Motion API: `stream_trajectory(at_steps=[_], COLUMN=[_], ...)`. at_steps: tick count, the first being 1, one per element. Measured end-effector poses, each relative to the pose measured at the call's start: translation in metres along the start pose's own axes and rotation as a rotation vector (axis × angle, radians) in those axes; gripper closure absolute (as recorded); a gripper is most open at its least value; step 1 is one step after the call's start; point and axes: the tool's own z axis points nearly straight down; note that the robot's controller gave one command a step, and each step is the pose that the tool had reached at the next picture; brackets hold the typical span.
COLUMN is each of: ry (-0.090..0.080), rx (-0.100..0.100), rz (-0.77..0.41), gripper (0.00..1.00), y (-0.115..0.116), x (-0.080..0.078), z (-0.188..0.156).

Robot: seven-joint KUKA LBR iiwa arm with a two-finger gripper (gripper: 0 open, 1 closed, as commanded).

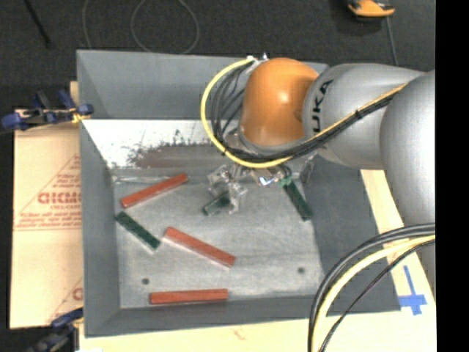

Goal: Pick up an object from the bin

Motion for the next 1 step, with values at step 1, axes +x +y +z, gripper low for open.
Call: stream_trajectory(at_steps=[1], ry=[-0.002], rx=[0.005], rz=[0.006], gripper=[1.0], y=[-0.0025], x=[-0.0029], z=[-0.0735])
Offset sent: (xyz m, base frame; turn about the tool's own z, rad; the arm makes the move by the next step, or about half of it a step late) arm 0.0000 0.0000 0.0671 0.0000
